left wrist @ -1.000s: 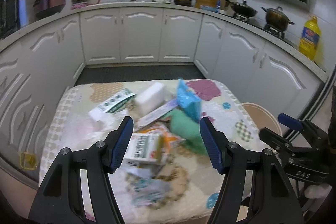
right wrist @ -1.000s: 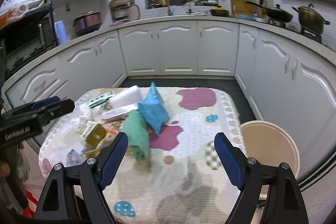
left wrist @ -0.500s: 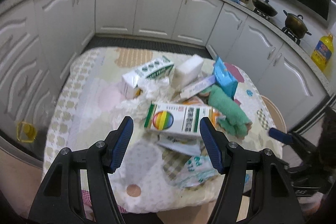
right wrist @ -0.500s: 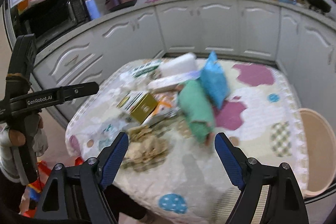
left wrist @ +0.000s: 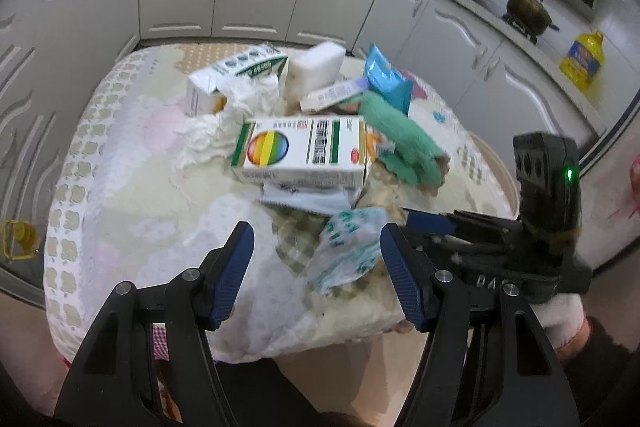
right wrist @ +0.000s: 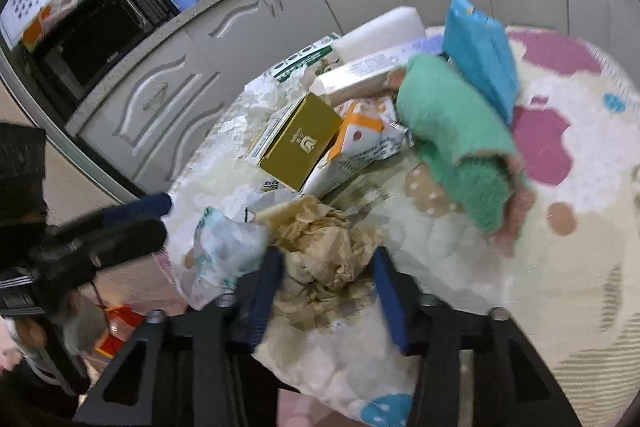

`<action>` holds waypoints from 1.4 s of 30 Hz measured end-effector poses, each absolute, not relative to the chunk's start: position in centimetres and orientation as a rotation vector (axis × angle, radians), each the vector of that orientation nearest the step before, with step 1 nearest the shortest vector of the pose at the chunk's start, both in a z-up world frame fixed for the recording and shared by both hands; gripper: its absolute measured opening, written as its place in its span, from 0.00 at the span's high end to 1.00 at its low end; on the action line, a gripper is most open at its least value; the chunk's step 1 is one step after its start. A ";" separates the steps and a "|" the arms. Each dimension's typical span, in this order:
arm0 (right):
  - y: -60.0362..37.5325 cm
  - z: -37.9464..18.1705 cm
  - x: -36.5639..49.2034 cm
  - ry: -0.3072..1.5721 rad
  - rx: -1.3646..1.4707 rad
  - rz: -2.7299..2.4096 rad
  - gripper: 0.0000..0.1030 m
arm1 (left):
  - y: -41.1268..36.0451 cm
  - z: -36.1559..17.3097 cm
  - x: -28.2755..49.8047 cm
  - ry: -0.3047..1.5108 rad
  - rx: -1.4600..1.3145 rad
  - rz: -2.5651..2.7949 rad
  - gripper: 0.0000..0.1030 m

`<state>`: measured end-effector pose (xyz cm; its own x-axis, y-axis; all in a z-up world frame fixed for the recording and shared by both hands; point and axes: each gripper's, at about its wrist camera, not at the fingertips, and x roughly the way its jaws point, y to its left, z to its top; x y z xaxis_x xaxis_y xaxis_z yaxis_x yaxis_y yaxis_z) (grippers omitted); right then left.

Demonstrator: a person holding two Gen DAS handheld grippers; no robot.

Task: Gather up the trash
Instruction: 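Grasp the plastic wrapper with the left tool while the right tool grasps the brown paper wad, then carry the wrapper and paper wad with both tools over the beige bin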

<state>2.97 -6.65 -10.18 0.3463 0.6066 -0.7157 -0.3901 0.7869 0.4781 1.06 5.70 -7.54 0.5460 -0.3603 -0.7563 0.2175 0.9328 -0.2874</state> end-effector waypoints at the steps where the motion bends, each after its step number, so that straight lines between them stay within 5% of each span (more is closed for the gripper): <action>1: -6.8 -10.2 2.9 1.028 0.249 0.662 0.74 | 5.8 -7.8 1.1 0.940 -0.169 -0.341 0.37; 22: -13.2 -6.2 1.4 0.907 0.223 0.541 0.80 | 0.0 -10.2 1.1 0.969 -0.028 -0.453 0.37; 24: -13.6 -6.0 1.0 0.897 0.217 0.538 0.80 | -0.5 -10.7 1.5 0.982 -0.027 -0.460 0.42; 26: -14.0 -5.7 0.7 0.891 0.212 0.534 0.80 | -0.8 -11.0 1.7 0.989 -0.019 -0.453 0.76; 31: -15.3 -5.2 0.2 0.872 0.226 0.514 0.80 | -0.5 -10.5 1.2 0.984 -0.030 -0.451 0.84; 42: -18.4 -3.6 -0.5 0.821 0.249 0.457 0.80 | -2.6 -6.5 0.8 0.902 -0.042 -0.492 0.86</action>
